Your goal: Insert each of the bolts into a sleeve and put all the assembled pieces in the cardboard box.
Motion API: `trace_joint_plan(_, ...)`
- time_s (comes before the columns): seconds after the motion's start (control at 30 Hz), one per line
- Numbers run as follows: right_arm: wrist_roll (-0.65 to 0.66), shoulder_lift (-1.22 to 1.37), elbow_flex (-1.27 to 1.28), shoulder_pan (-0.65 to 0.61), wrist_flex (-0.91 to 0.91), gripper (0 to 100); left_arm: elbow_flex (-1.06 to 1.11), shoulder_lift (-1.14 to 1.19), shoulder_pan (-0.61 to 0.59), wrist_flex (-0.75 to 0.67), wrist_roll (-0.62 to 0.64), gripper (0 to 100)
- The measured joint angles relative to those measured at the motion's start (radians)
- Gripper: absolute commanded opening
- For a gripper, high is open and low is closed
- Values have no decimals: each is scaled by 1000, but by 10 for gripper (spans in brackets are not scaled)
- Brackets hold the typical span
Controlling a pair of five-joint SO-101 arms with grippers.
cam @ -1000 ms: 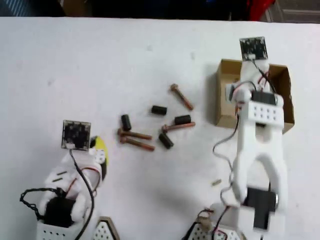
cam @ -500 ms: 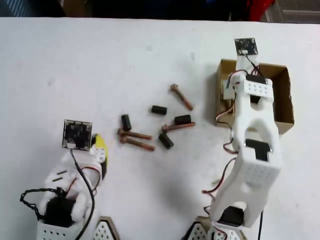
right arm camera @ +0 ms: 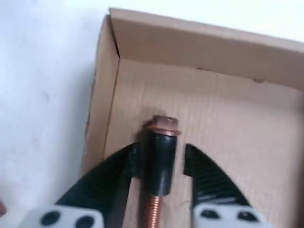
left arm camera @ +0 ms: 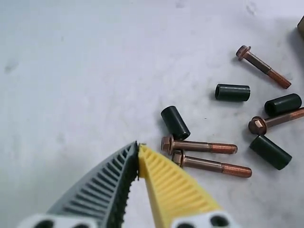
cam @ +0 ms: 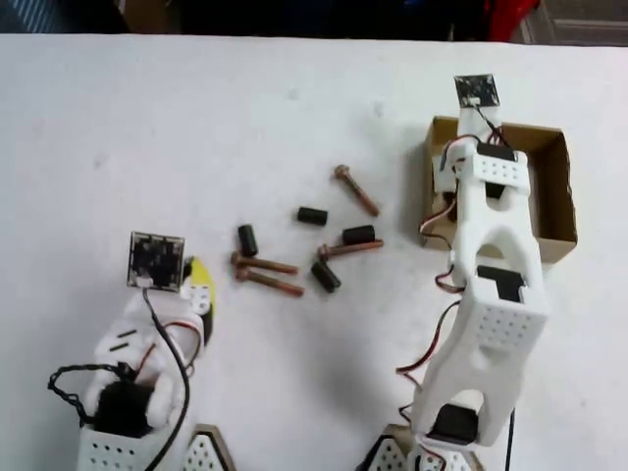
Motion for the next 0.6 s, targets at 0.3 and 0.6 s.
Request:
trace_joint_plan(0.3, 64, -43, -3, -3, 18, 75, 0, 0, 0, -3, -3, 24)
trace_joint_plan(0.6, 71, -348, -3, -64, 250, 74, 0, 0, 0, -3, -130, 22)
